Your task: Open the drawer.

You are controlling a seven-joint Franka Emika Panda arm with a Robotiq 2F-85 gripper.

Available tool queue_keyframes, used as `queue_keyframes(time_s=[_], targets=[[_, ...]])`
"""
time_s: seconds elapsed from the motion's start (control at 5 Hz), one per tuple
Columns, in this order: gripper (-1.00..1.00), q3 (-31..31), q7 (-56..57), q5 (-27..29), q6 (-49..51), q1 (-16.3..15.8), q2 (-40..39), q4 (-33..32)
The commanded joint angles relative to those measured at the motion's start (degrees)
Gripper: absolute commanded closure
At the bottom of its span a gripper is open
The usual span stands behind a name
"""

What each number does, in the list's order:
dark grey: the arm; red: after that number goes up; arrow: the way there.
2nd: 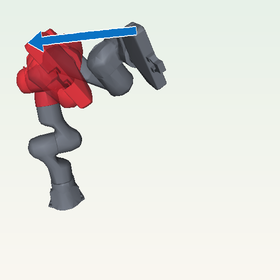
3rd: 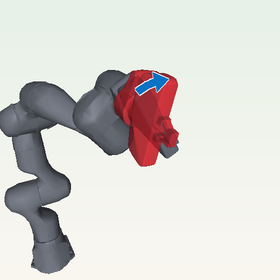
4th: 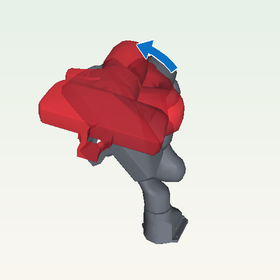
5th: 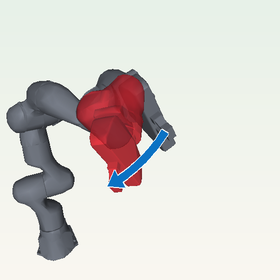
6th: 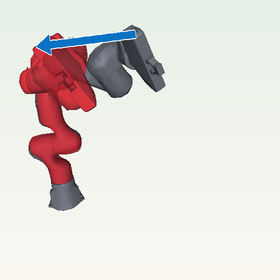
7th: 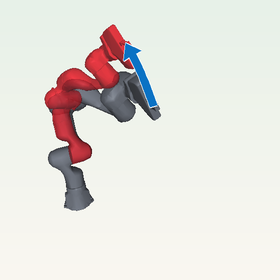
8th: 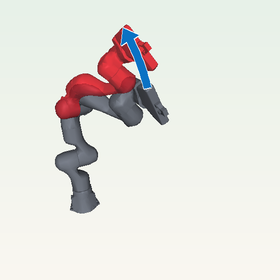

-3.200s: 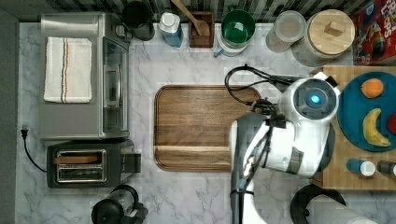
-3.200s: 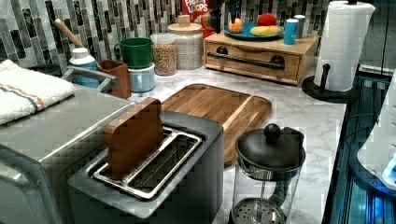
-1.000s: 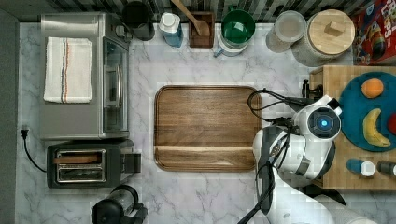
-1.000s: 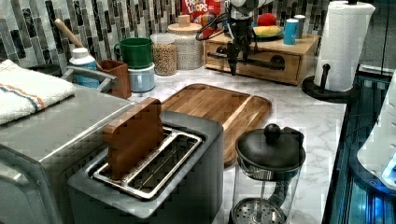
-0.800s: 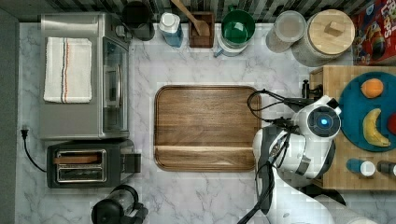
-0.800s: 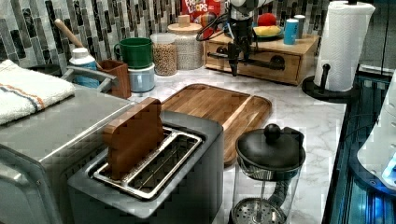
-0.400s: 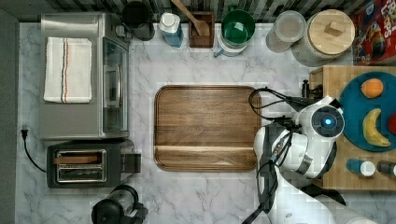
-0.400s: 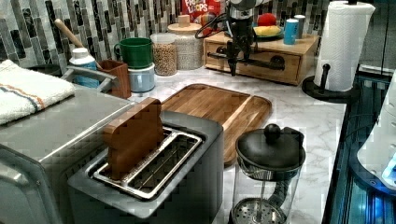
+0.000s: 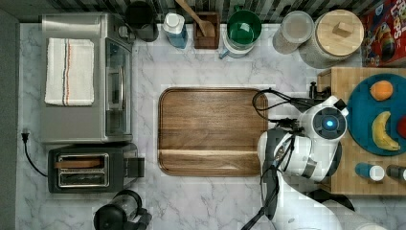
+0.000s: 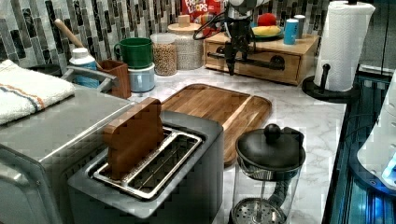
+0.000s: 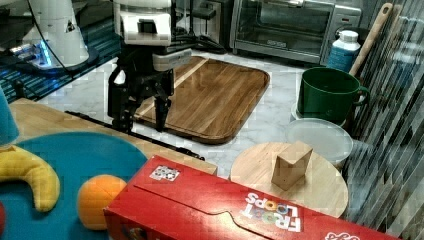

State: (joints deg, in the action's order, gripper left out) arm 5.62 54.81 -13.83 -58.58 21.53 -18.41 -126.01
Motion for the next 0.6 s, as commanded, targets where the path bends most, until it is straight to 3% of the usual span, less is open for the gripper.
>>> queue_keyframes(time_s=[0.2,0.6], targets=[[-1.00,-13.3,-10.6,3.9,3.1,-13.4,1.8,-0.9],[-1.00,-17.9,-12.0,6.4,10.8,-10.4,2.6,1.2]])
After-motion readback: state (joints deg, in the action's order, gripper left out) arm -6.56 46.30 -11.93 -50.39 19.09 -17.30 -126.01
